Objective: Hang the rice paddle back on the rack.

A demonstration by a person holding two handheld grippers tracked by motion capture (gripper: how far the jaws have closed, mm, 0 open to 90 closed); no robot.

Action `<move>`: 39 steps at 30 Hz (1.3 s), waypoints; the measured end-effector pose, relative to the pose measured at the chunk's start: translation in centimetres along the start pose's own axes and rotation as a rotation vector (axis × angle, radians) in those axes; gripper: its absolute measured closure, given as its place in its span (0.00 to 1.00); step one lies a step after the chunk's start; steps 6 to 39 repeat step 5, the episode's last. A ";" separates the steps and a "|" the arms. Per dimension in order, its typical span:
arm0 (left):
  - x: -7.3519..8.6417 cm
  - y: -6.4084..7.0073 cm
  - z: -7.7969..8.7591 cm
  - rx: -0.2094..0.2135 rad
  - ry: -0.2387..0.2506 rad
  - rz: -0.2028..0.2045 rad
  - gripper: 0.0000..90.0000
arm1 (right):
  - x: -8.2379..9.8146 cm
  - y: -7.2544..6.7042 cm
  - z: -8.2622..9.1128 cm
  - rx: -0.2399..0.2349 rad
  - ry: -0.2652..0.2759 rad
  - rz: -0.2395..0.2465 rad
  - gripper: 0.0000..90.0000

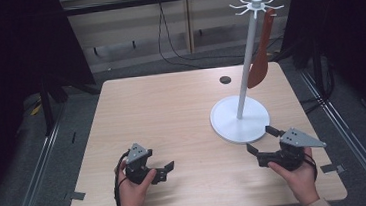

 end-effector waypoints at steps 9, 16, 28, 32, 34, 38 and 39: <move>-0.1 0.0 -0.1 0.003 0.001 -0.001 0.04 | 0.6 -0.2 -0.1 -0.003 -0.028 0.018 0.10; -0.1 0.0 -0.1 0.003 0.001 -0.001 0.04 | 0.6 -0.2 -0.1 -0.003 -0.028 0.018 0.10; -0.1 0.0 -0.1 0.003 0.001 -0.001 0.04 | 0.6 -0.2 -0.1 -0.003 -0.028 0.018 0.10; -0.1 0.0 -0.1 0.003 0.001 -0.001 0.04 | 0.6 -0.2 -0.1 -0.003 -0.028 0.018 0.10; -0.1 0.0 -0.1 0.003 0.001 -0.001 0.04 | 0.6 -0.2 -0.1 -0.003 -0.028 0.018 0.10; -0.1 0.0 -0.1 0.003 0.001 -0.001 0.04 | 0.6 -0.2 -0.1 -0.003 -0.028 0.018 0.10; -0.1 0.0 -0.1 0.003 0.001 -0.001 0.04 | 0.6 -0.2 -0.1 -0.003 -0.028 0.018 0.10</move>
Point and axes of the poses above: each handheld gripper's, and its own axes: z roughly backward along the jaws, x roughly out of its underside, y roughly to its right, the point moved 3 cm from there along -z, roughly forward along the jaws, and after that the axes turned 2 degrees about y, right-handed, at the moved point
